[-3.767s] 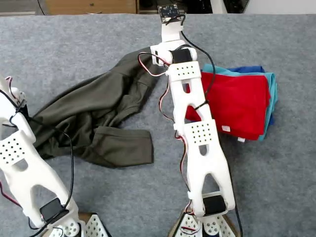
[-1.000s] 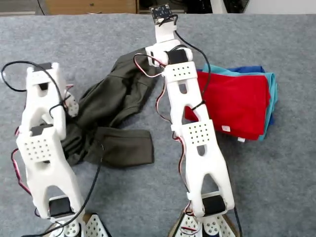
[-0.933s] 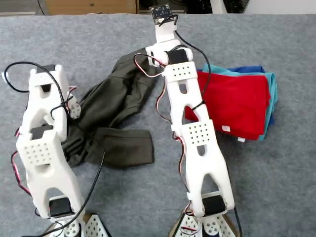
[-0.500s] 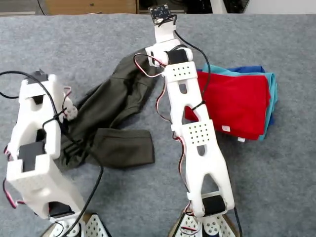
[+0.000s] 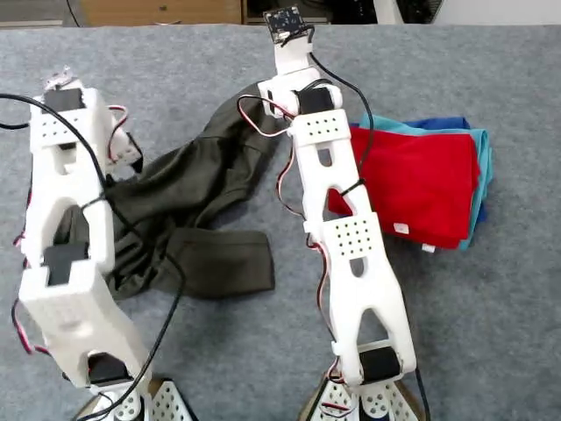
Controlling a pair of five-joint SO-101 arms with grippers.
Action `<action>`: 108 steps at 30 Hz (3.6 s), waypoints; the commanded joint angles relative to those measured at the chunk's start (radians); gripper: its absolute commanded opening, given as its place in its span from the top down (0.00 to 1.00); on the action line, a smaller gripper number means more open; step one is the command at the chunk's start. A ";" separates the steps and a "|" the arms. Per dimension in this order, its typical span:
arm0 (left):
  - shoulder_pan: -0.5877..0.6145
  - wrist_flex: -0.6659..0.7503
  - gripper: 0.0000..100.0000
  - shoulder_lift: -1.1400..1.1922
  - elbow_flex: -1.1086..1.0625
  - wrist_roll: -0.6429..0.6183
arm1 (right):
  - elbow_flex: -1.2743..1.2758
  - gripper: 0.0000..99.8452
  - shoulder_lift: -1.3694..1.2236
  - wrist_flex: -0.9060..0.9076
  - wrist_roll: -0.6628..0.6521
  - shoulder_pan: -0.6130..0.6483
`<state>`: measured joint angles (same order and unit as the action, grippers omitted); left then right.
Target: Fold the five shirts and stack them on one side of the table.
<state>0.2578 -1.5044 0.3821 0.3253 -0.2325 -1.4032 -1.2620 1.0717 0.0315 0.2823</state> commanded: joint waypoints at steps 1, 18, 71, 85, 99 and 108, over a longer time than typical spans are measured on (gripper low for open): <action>0.072 -0.034 0.82 0.113 0.170 0.015 | -0.045 1.00 0.012 -0.021 -0.009 -0.013; 0.204 -0.255 0.82 0.736 0.876 -0.095 | -0.056 1.00 -0.007 -0.021 -0.041 -0.004; 0.290 -0.255 0.98 0.509 1.339 -0.233 | -0.257 1.00 0.242 0.166 -0.092 -0.007; 0.427 -0.258 0.98 -0.183 1.292 -0.095 | -0.248 1.00 0.929 0.164 -0.091 -0.030; 0.425 -0.258 0.98 -0.842 0.961 0.095 | -0.217 1.00 1.346 0.014 -0.098 -0.030; 0.423 -0.255 0.98 -1.296 0.338 0.147 | -0.054 1.00 1.523 0.069 -0.098 -0.025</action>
<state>0.6736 -1.7499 -0.7887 0.8562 -0.1158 -1.5228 0.2248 1.1193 -0.0575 0.2685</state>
